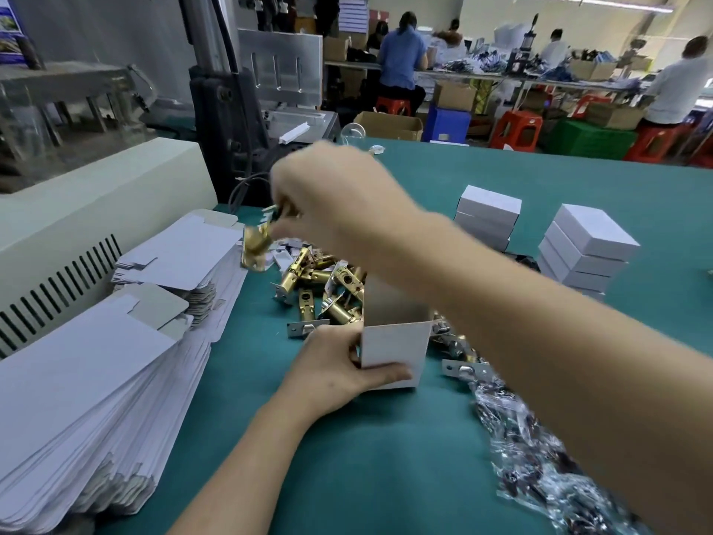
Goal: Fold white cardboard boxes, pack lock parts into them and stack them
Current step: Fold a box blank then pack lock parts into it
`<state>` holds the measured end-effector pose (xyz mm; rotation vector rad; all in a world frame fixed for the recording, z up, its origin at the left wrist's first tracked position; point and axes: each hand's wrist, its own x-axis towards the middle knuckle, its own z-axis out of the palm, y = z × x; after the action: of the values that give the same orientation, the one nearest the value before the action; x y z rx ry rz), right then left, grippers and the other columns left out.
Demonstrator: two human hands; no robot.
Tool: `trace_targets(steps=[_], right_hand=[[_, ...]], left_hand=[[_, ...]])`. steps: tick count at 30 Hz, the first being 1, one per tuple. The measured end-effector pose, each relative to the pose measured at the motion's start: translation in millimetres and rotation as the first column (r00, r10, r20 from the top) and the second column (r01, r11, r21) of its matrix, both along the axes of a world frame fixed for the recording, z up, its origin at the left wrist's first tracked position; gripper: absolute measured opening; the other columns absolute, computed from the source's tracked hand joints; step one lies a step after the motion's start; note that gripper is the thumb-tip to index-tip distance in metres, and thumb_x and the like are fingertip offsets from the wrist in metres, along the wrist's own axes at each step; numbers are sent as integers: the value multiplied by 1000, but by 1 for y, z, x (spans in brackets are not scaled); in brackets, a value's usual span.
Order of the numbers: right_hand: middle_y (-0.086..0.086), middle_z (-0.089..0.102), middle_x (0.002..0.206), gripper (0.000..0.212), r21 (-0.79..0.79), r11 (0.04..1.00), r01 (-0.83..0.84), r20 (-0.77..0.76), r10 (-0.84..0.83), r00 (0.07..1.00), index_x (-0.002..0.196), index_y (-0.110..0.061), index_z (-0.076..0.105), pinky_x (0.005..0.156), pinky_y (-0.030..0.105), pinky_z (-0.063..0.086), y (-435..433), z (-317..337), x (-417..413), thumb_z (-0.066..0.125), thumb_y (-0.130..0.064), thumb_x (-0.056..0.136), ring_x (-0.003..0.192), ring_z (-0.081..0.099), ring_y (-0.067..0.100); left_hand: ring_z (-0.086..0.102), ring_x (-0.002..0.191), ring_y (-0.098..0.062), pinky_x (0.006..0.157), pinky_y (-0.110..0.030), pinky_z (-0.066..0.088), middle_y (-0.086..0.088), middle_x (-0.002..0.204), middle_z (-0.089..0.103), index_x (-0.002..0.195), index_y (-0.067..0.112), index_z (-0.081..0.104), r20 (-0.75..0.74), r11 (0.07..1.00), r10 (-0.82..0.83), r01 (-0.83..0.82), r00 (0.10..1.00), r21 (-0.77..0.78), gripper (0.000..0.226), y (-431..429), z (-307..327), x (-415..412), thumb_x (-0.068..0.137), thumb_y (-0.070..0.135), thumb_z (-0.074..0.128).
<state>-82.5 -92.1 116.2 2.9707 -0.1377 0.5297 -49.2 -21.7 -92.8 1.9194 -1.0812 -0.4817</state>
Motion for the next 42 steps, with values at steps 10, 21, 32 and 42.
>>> trace_targets(steps=[10, 21, 32, 42], right_hand=[[0, 67, 73, 37, 415, 906, -87, 312, -52, 949, 96, -19, 76, 53, 24, 39, -49, 32, -117, 68, -54, 86, 58, 47, 8], [-3, 62, 55, 32, 565, 825, -31, 239, -127, 963, 75, -20, 73, 46, 16, 35, -57, -21, -127, 78, -51, 81, 49, 47, 5], [-8, 58, 79, 39, 9, 975, 220, -217, -213, 953, 94, -26, 64, 50, 27, 23, -45, -50, -111, 59, -65, 92, 80, 56, 22], [-11, 67, 90, 15, 31, 990, 140, -204, -131, 970, 87, -34, 59, 62, 30, 45, -43, -48, -101, 59, -46, 96, 85, 61, 16]], left_hand=[[68, 80, -8, 68, -33, 54, 16, 87, 74, 106, 38, 65, 267, 957, 76, 5, 961, -290, 53, -1, 5, -4, 69, 74, 74], [71, 86, -3, 75, -39, 59, 25, 93, 77, 111, 48, 71, 93, 980, -95, 110, 991, -169, 55, 2, 2, -3, 65, 79, 79], [68, 76, -10, 67, -37, 55, 18, 83, 74, 97, 45, 72, 79, 975, -130, 142, 988, -173, 44, 0, -2, -1, 67, 77, 80], [58, 65, -1, 59, -23, 42, 24, 73, 68, 81, 59, 66, 50, 982, -126, 131, 991, -136, 25, -2, -1, 0, 65, 73, 79]])
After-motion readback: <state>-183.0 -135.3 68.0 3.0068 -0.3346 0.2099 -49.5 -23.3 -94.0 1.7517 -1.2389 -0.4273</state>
